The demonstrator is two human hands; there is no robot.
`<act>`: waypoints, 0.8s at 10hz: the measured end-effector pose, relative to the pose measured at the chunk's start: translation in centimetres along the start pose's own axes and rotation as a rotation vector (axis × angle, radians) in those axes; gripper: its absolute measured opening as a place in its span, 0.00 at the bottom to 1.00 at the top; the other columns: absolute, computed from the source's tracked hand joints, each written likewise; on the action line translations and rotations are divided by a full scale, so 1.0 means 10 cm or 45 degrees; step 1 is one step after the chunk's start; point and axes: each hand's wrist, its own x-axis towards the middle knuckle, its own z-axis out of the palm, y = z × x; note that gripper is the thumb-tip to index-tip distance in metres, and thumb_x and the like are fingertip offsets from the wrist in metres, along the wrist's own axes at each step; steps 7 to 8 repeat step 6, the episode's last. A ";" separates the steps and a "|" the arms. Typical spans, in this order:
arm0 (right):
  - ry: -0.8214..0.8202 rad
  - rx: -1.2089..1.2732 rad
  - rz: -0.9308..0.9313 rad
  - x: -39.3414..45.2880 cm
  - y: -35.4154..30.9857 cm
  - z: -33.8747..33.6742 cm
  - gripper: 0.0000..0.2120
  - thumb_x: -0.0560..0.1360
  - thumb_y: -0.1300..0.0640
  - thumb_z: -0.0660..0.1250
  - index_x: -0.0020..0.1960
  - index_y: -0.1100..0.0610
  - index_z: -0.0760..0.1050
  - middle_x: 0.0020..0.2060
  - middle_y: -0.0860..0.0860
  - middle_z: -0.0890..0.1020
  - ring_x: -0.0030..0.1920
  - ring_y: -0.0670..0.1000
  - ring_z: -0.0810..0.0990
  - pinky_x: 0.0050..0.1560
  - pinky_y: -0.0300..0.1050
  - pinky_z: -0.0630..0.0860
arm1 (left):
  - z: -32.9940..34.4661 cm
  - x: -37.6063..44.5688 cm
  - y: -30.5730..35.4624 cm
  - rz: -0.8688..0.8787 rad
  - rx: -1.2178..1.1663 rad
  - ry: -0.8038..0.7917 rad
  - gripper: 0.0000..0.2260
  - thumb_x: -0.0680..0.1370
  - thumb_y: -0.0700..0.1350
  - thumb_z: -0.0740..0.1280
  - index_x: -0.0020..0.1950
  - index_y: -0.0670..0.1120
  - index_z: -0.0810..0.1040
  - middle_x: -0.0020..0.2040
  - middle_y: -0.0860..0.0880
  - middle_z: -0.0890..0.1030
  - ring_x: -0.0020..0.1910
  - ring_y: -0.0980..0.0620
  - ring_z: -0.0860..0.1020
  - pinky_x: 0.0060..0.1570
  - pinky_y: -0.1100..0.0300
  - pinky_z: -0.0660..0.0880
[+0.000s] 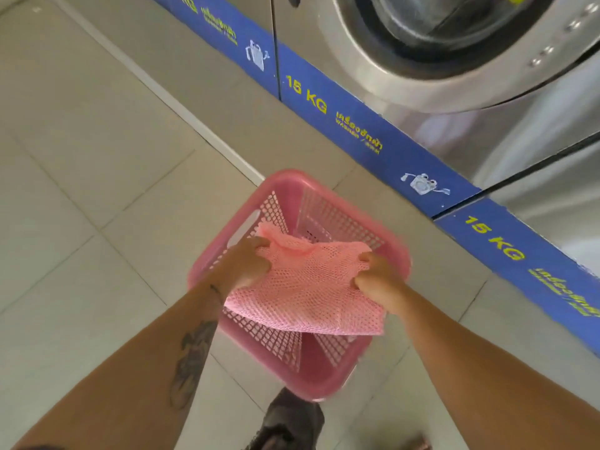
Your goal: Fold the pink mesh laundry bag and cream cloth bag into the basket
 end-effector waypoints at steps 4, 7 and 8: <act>-0.136 -0.067 -0.048 0.52 0.29 0.48 0.30 0.70 0.66 0.68 0.72 0.57 0.67 0.57 0.52 0.77 0.42 0.45 0.79 0.31 0.38 0.75 | 0.42 0.82 -0.44 0.013 0.282 -0.136 0.22 0.79 0.46 0.62 0.74 0.49 0.68 0.74 0.47 0.71 0.71 0.46 0.70 0.68 0.52 0.69; -0.152 0.010 -0.035 0.03 0.26 0.17 0.13 0.74 0.65 0.68 0.58 0.58 0.76 0.39 0.48 0.79 0.38 0.47 0.79 0.32 0.36 0.74 | 0.30 0.46 -0.11 0.164 0.289 -0.113 0.19 0.79 0.38 0.60 0.69 0.48 0.74 0.69 0.48 0.75 0.66 0.48 0.75 0.56 0.61 0.74; -0.152 0.010 -0.035 0.03 0.26 0.17 0.13 0.74 0.65 0.68 0.58 0.58 0.76 0.39 0.48 0.79 0.38 0.47 0.79 0.32 0.36 0.74 | 0.30 0.46 -0.11 0.164 0.289 -0.113 0.19 0.79 0.38 0.60 0.69 0.48 0.74 0.69 0.48 0.75 0.66 0.48 0.75 0.56 0.61 0.74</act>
